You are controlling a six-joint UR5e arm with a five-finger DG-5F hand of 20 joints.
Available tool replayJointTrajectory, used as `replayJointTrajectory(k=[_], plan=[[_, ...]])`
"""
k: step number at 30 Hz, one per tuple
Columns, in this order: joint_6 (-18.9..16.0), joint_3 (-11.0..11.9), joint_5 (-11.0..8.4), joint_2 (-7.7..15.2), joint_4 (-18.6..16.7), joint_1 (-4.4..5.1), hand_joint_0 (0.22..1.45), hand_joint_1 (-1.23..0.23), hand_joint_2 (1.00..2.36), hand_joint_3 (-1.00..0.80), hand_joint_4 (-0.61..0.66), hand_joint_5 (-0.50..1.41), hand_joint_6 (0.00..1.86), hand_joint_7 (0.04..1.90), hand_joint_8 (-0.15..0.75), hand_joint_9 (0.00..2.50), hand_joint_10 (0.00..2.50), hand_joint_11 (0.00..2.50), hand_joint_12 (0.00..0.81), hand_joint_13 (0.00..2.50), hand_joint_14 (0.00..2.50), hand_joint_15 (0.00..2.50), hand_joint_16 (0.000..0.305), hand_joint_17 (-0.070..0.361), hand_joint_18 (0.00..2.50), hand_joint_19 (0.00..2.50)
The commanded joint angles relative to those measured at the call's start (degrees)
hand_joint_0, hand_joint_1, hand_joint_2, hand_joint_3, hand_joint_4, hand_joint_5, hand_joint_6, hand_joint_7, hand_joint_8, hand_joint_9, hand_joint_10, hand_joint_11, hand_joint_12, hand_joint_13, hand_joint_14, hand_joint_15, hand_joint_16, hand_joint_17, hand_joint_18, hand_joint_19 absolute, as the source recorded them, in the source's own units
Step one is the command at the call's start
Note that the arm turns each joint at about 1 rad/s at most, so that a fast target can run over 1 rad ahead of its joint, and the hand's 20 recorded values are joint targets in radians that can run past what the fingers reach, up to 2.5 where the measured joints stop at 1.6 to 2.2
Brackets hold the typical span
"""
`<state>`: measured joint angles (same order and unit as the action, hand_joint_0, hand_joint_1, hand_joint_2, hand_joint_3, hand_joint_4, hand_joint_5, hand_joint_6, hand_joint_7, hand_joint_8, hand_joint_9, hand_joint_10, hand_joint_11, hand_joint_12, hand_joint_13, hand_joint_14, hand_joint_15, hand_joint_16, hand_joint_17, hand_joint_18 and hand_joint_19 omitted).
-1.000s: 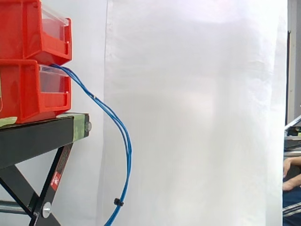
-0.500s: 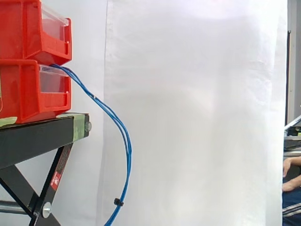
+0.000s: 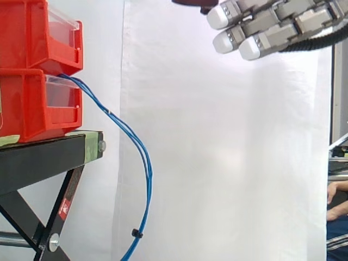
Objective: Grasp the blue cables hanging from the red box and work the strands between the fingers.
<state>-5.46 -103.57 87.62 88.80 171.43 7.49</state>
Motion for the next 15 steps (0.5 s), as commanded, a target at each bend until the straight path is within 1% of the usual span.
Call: replayJointTrajectory(k=[1, 2, 3, 6, 7, 8, 9, 10, 11, 13, 15], plan=[[-0.43, -3.48, -1.14, 0.06, -6.46, -0.1, 0.7, -0.4, 1.0, -1.0, 0.2, -0.43, 0.01, 0.74, 0.371, 0.09, 0.0, 0.16, 0.406, 0.0, 0.0, 0.17, 0.08, 0.18, 0.0, 0.11], [-0.34, -3.66, -1.49, -0.03, -6.46, -0.1, 0.7, -0.4, 1.0, -1.0, 0.2, -0.43, 0.01, 0.74, 0.371, 0.09, 0.0, 0.16, 0.408, 0.0, 0.0, 0.17, 0.08, 0.18, 0.0, 0.1], [0.01, -4.1, -2.45, 0.06, -6.37, -0.1, 0.7, -0.4, 1.0, -1.0, 0.2, -0.43, 0.01, 0.74, 0.371, 0.09, 0.0, 0.16, 0.408, 0.0, 0.0, 0.17, 0.08, 0.179, 0.0, 0.1], [0.81, -5.06, -4.04, -0.03, -6.46, -0.1, 0.71, -0.4, 1.0, -1.0, 0.21, -0.42, 0.01, 0.74, 0.372, 0.1, 0.0, 0.16, 0.408, 0.0, 0.0, 0.17, 0.08, 0.179, 0.0, 0.11], [1.16, -5.59, -4.92, -0.03, -6.46, -0.01, 0.7, -0.4, 1.0, -1.0, 0.21, -0.42, 0.01, 0.74, 0.373, 0.1, 0.0, 0.17, 0.408, 0.0, 0.0, 0.17, 0.08, 0.179, 0.0, 0.11], [1.6, -6.73, -5.71, 0.06, -6.64, -0.01, 0.7, -0.4, 1.0, -1.0, 0.21, -0.42, 0.01, 0.74, 0.373, 0.1, 0.0, 0.17, 0.407, 0.0, 0.0, 0.17, 0.08, 0.179, 0.0, 0.11], [1.6, -7.61, -6.06, 0.06, -7.08, 0.25, 0.71, -0.41, 1.0, -1.0, 0.21, -0.42, 0.01, 0.74, 0.372, 0.1, 0.0, 0.17, 0.408, 0.0, 0.0, 0.17, 0.08, 0.179, 0.0, 0.12], [1.68, -8.05, -6.23, 0.06, -7.52, 0.25, 0.71, -0.41, 1.0, -1.0, 0.21, -0.42, 0.01, 0.74, 0.372, 0.1, 0.0, 0.17, 0.407, 0.0, 0.0, 0.17, 0.079, 0.179, 0.0, 0.12], [1.68, -9.2, -6.85, 0.06, -8.83, 0.34, 0.71, -0.41, 1.0, -1.0, 0.21, -0.42, 0.01, 0.74, 0.372, 0.1, 0.0, 0.16, 0.407, 0.0, 0.0, 0.18, 0.079, 0.178, 0.0, 0.12], [1.77, -10.43, -7.64, 0.06, -10.94, 0.6, 0.71, -0.41, 1.0, -1.0, 0.21, -0.42, 0.01, 0.74, 0.372, 0.1, 0.0, 0.17, 0.406, 0.0, 0.0, 0.17, 0.079, 0.179, 0.0, 0.11], [1.77, -11.13, -8.61, -0.03, -12.7, 0.69, 0.71, -0.41, 1.0, -1.0, 0.21, -0.42, 0.01, 0.74, 0.372, 0.1, 0.0, 0.18, 0.406, 0.0, 0.0, 0.17, 0.079, 0.179, 0.0, 0.12]])
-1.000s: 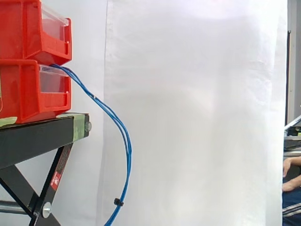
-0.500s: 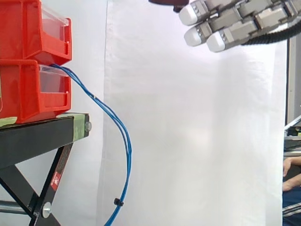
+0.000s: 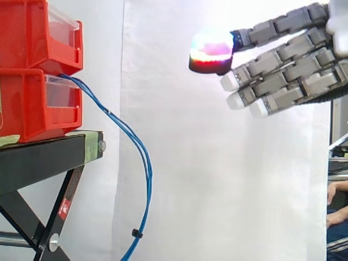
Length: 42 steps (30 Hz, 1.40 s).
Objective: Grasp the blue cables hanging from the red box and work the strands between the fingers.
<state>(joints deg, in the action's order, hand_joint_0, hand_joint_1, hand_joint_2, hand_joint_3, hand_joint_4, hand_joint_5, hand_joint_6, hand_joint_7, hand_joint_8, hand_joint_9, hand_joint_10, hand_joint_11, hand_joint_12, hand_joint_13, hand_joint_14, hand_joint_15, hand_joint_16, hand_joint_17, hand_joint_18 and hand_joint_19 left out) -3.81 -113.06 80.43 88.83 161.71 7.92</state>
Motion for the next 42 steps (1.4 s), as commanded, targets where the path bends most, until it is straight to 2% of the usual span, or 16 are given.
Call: replayJointTrajectory(k=[1, 3, 4, 7, 10, 11, 18, 19, 20, 23, 26, 28, 31, 36, 42], plan=[[0.2, -2.43, -2.38, -0.06, -4.56, 0.43, 0.71, -0.41, 1.0, -1.0, 0.21, -0.42, 0.01, 0.74, 0.373, 0.1, 0.0, 0.18, 0.406, 0.0, 0.0, 0.17, 0.079, 0.178, 0.0, 0.12], [0.47, -3.31, -3.53, 0.03, -5.71, 0.7, 0.71, -0.41, 1.0, -1.0, 0.21, -0.42, 0.01, 0.74, 0.373, 0.1, 0.0, 0.18, 0.406, 0.0, 0.0, 0.18, 0.079, 0.179, 0.0, 0.13], [0.82, -4.36, -4.67, 0.03, -6.59, 0.87, 0.71, -0.41, 1.0, -1.0, 0.21, -0.42, 0.01, 0.74, 0.373, 0.1, 0.0, 0.18, 0.407, 0.0, 0.0, 0.18, 0.079, 0.178, 0.0, 0.12], [0.99, -6.82, -6.51, 0.03, -9.22, 1.49, 0.71, -0.41, 1.0, -1.0, 0.21, -0.41, 0.01, 0.74, 0.374, 0.11, 0.0, 0.18, 0.406, 0.0, 0.0, 0.18, 0.079, 0.178, 0.0, 0.12], [1.17, -7.97, -7.75, 0.03, -11.77, 1.93, 0.71, -0.41, 1.0, -1.0, 0.21, -0.41, 0.01, 0.74, 0.374, 0.11, 0.0, 0.18, 0.407, 0.0, 0.0, 0.18, 0.079, 0.178, 0.0, 0.13], [1.26, -8.67, -8.71, 0.2, -13.09, 2.19, 0.71, -0.41, 1.0, -1.0, 0.21, -0.41, 0.01, 0.74, 0.374, 0.11, 0.0, 0.19, 0.407, 0.0, 0.0, 0.18, 0.079, 0.177, 0.0, 0.13], [2.22, -10.78, -11.7, 1.34, -16.43, 3.25, 0.71, -0.41, 1.0, -1.0, 0.21, -0.4, 0.01, 0.74, 0.377, 0.12, 0.0, 0.19, 0.407, 0.0, 0.0, 0.18, 0.079, 0.177, 0.0, 0.14], [2.22, -10.78, -11.7, 1.34, -16.43, 3.42, 0.71, -0.41, 1.0, -1.0, 0.21, -0.4, 0.01, 0.74, 0.377, 0.12, 0.0, 0.19, 0.407, 0.0, 0.0, 0.18, 0.079, 0.177, 0.0, 0.14], [2.4, -11.13, -12.58, 2.31, -17.92, 3.6, 0.71, -0.41, 1.0, -1.0, 0.21, -0.4, 0.01, 0.74, 0.377, 0.12, 0.0, 0.19, 0.407, 0.0, 0.0, 0.18, 0.079, 0.177, 0.0, 0.14], [2.05, -11.13, -13.46, 3.89, -18.71, 3.68, 0.71, -0.41, 1.0, -1.0, 0.23, -0.37, 0.01, 0.74, 0.385, 0.15, 0.0, 0.2, 0.409, 0.0, 0.0, 0.18, 0.079, 0.178, 0.0, 0.14], [1.61, -11.13, -14.16, 6.62, -20.21, 3.77, 0.72, -0.46, 1.0, -1.0, 0.25, -0.3, 0.01, 0.72, 0.398, 0.27, 0.0, 0.18, 0.418, 0.06, 0.0, 0.14, 0.082, 0.184, 0.02, 0.08], [0.64, -11.13, -14.95, 9.61, -23.9, 3.77, 0.72, -0.46, 1.0, -1.0, 0.25, -0.29, 0.01, 0.72, 0.402, 0.3, 0.0, 0.19, 0.416, 0.07, 0.0, 0.14, 0.082, 0.184, 0.05, 0.08], [0.47, -11.13, -16.71, 12.07, -29.0, 3.77, 0.72, -0.47, 1.0, -1.0, 0.25, -0.28, 0.01, 0.72, 0.404, 0.3, 0.0, 0.19, 0.416, 0.08, 0.0, 0.15, 0.081, 0.183, 0.05, 0.09], [1.34, -11.13, -19.35, 12.51, -31.9, 3.86, 0.72, -0.47, 1.0, -1.0, 0.25, -0.27, 0.01, 0.72, 0.404, 0.31, 0.0, 0.19, 0.416, 0.09, 0.0, 0.15, 0.081, 0.182, 0.06, 0.09], [4.33, -11.04, -23.21, 12.51, -33.57, 4.65, 0.72, -0.47, 1.0, -1.0, 0.25, -0.27, 0.01, 0.72, 0.405, 0.31, 0.0, 0.2, 0.416, 0.09, 0.0, 0.15, 0.081, 0.182, 0.07, 0.09]])
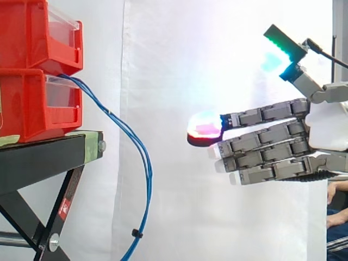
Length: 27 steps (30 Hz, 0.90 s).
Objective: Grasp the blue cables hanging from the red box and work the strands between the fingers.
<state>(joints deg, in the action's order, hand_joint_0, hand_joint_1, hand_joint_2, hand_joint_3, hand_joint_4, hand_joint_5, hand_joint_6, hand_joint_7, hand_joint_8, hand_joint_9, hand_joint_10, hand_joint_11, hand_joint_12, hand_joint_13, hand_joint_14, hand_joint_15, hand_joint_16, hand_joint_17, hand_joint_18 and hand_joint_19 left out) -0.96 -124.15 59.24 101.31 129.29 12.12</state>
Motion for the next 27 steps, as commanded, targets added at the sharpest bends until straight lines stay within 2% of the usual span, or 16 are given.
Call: replayJointTrajectory(k=[1, 2, 3, 5, 8, 9, 11, 13, 15, 18, 19, 21, 27], plan=[[1.66, -0.04, -2.29, 0.03, -1.33, 0.63, 0.72, -0.47, 1.0, -1.0, 0.26, -0.27, 0.01, 0.72, 0.405, 0.31, 0.0, 0.2, 0.417, 0.09, 0.0, 0.15, 0.081, 0.182, 0.07, 0.1], [2.1, 0.05, -3.08, 0.03, -1.59, 0.8, 0.72, -0.47, 1.0, -1.0, 0.26, -0.27, 0.01, 0.72, 0.405, 0.31, 0.0, 0.2, 0.417, 0.09, 0.0, 0.15, 0.081, 0.182, 0.07, 0.1], [2.1, 0.05, -3.08, 0.03, -1.59, 0.8, 0.72, -0.47, 1.0, -1.0, 0.26, -0.27, 0.01, 0.72, 0.405, 0.31, 0.0, 0.2, 0.417, 0.09, 0.0, 0.15, 0.081, 0.182, 0.07, 0.1], [2.98, 0.05, -5.01, 0.12, -2.03, 1.33, 0.72, -0.47, 1.0, -1.0, 0.25, -0.27, 0.01, 0.72, 0.403, 0.31, 0.0, 0.19, 0.416, 0.09, 0.0, 0.14, 0.081, 0.182, 0.07, 0.1], [3.77, 0.05, -6.59, 0.12, -2.73, 1.86, 0.72, -0.48, 1.0, -1.0, 0.25, -0.28, 0.01, 0.72, 0.394, 0.28, 0.0, 0.15, 0.41, 0.07, 0.0, 0.13, 0.081, 0.182, 0.06, 0.09], [4.39, 0.05, -7.73, 0.12, -3.0, 2.21, 0.72, -0.44, 1.0, -1.0, 0.23, -0.32, 0.01, 0.74, 0.373, 0.2, 0.0, 0.18, 0.397, 0.01, 0.01, 0.18, 0.079, 0.177, 0.0, 0.14], [4.83, 0.05, -8.61, 0.12, -3.17, 2.65, 0.72, -0.44, 1.0, -1.0, 0.22, -0.33, 0.01, 0.74, 0.364, 0.17, 0.0, 0.15, 0.396, 0.01, 0.0, 0.17, 0.079, 0.177, 0.0, 0.14], [4.92, 0.32, -9.84, 1.44, -4.05, 3.09, 0.71, -0.45, 1.0, -1.0, 0.2, -0.37, 0.01, 0.72, 0.329, 0.03, 0.0, 0.05, 0.395, 0.0, 0.0, 0.17, 0.079, 0.178, 0.0, 0.14], [4.48, 0.4, -10.02, 2.67, -4.58, 3.27, 0.71, -0.45, 1.0, -1.0, 0.18, -0.39, 0.01, 0.71, 0.311, 0.0, 0.0, 0.02, 0.393, 0.0, 0.0, 0.17, 0.078, 0.175, 0.0, 0.13], [1.49, 1.9, -10.02, 6.54, -7.13, 3.35, 0.7, -0.46, 1.0, -1.0, 0.17, -0.41, 0.01, 0.7, 0.295, 0.0, 0.0, 0.0, 0.389, 0.0, 0.0, 0.14, 0.074, 0.166, 0.0, 0.08], [1.49, 1.9, -10.02, 6.54, -7.13, 3.35, 0.7, -0.46, 1.0, -1.0, 0.17, -0.42, 0.01, 0.69, 0.29, 0.0, 0.0, 0.0, 0.386, 0.0, 0.0, 0.14, 0.072, 0.162, 0.0, 0.06], [0.08, 4.1, -10.02, 8.73, -7.39, 3.35, 0.7, -0.46, 1.0, -1.0, 0.16, -0.44, 0.01, 0.68, 0.29, 0.0, 0.0, 0.0, 0.38, 0.0, 0.0, 0.12, 0.069, 0.156, 0.0, 0.02], [2.63, 6.38, -10.2, 8.91, -6.42, 3.44, 0.7, -0.46, 1.0, -1.0, 0.16, -0.44, 0.01, 0.68, 0.299, 0.0, 0.0, 0.0, 0.377, 0.0, 0.0, 0.11, 0.066, 0.147, 0.0, 0.0]])
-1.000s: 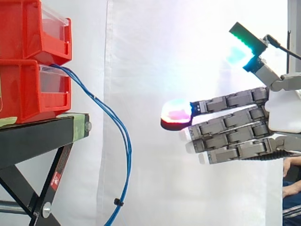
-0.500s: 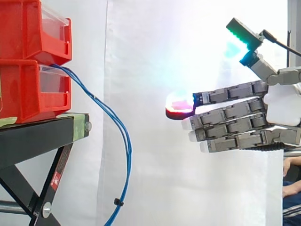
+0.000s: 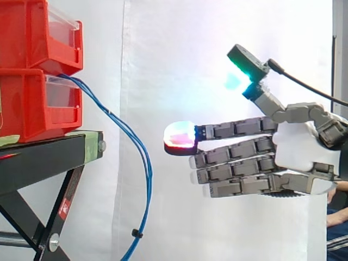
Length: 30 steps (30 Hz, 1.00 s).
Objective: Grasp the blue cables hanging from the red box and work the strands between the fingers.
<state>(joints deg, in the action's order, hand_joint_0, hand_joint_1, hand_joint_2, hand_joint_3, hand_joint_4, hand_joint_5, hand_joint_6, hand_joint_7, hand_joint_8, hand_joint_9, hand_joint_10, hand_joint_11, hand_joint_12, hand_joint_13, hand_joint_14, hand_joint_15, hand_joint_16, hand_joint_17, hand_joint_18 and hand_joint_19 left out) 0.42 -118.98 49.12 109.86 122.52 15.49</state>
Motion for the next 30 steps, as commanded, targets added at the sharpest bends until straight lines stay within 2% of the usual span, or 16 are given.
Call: replayJointTrajectory(k=[1, 5, 6, 8, 9, 13, 16, 17, 18, 20, 21, 22, 26, 30], plan=[[1.95, 1.73, 0.01, 1.14, 0.27, 0.07, 0.7, -0.46, 1.0, -1.0, 0.16, -0.44, 0.01, 0.68, 0.301, 0.0, 0.0, 0.0, 0.376, 0.0, 0.0, 0.1, 0.065, 0.147, 0.0, 0.0], [1.16, 2.52, 0.18, 3.25, -0.26, 0.07, 0.7, -0.46, 1.0, -1.0, 0.16, -0.43, 0.01, 0.68, 0.306, 0.0, 0.0, 0.0, 0.377, 0.0, 0.0, 0.11, 0.065, 0.145, 0.0, 0.0], [0.72, 3.67, 0.18, 3.87, -0.26, 0.16, 0.7, -0.47, 1.0, -1.0, 0.16, -0.43, 0.01, 0.68, 0.306, 0.0, 0.0, 0.0, 0.378, 0.0, 0.0, 0.12, 0.064, 0.145, 0.0, 0.0], [0.9, 4.37, 0.18, 3.87, -0.17, 0.25, 0.7, -0.46, 1.0, -1.0, 0.16, -0.43, 0.01, 0.69, 0.313, 0.0, 0.0, 0.0, 0.379, 0.0, 0.0, 0.12, 0.064, 0.144, 0.0, 0.01], [1.69, 5.69, 0.09, 4.48, 0.09, 0.33, 0.7, -0.47, 1.0, -1.0, 0.17, -0.42, 0.01, 0.69, 0.315, 0.0, 0.0, 0.0, 0.379, 0.0, 0.0, 0.11, 0.064, 0.144, 0.0, 0.01], [2.74, 6.74, 0.18, 5.1, 0.35, 0.6, 0.7, -0.46, 1.0, -1.0, 0.17, -0.41, 0.01, 0.7, 0.318, 0.0, 0.0, 0.0, 0.382, 0.0, 0.0, 0.12, 0.064, 0.143, 0.0, 0.01], [2.39, 7.89, 0.27, 7.56, 0.0, 0.77, 0.7, -0.47, 1.0, -1.0, 0.18, -0.41, 0.01, 0.7, 0.32, 0.0, 0.0, 0.0, 0.384, 0.0, 0.0, 0.12, 0.064, 0.144, 0.0, 0.02], [1.95, 9.03, 0.27, 9.05, -0.17, 0.69, 0.7, -0.46, 1.0, -1.0, 0.18, -0.41, 0.01, 0.7, 0.32, 0.0, 0.0, 0.0, 0.384, 0.0, 0.0, 0.13, 0.064, 0.143, 0.0, 0.02], [0.55, 9.64, 0.53, 10.64, -0.44, 0.77, 0.7, -0.46, 1.0, -1.0, 0.18, -0.41, 0.01, 0.7, 0.321, 0.0, 0.0, 0.0, 0.384, 0.0, 0.0, 0.12, 0.064, 0.143, 0.0, 0.02], [-1.12, 11.05, 0.8, 12.13, -0.44, 0.77, 0.7, -0.46, 1.0, -1.0, 0.18, -0.41, 0.01, 0.7, 0.322, 0.0, 0.0, 0.0, 0.384, 0.0, 0.0, 0.13, 0.064, 0.143, 0.0, 0.02], [-1.12, 11.05, 0.8, 12.13, -0.44, 0.77, 0.7, -0.46, 1.0, -1.0, 0.18, -0.41, 0.01, 0.71, 0.323, 0.0, 0.0, 0.0, 0.385, 0.0, 0.0, 0.14, 0.063, 0.142, 0.0, 0.02], [-1.65, 12.02, 1.24, 12.39, -0.17, 0.77, 0.7, -0.46, 1.0, -1.0, 0.18, -0.41, 0.01, 0.71, 0.327, 0.0, 0.0, 0.01, 0.385, 0.0, 0.0, 0.13, 0.063, 0.142, 0.0, 0.02], [-0.95, 12.54, 1.41, 12.39, 0.71, 0.95, 0.7, -0.46, 1.0, -1.0, 0.18, -0.4, 0.01, 0.71, 0.33, 0.0, 0.0, 0.01, 0.387, 0.0, 0.0, 0.14, 0.063, 0.142, 0.0, 0.03], [0.11, 12.54, 1.41, 12.48, 0.88, 2.0, 0.7, -0.46, 1.0, -1.0, 0.19, -0.4, 0.01, 0.71, 0.334, 0.01, 0.0, 0.03, 0.387, 0.0, 0.0, 0.14, 0.063, 0.142, 0.0, 0.03]])
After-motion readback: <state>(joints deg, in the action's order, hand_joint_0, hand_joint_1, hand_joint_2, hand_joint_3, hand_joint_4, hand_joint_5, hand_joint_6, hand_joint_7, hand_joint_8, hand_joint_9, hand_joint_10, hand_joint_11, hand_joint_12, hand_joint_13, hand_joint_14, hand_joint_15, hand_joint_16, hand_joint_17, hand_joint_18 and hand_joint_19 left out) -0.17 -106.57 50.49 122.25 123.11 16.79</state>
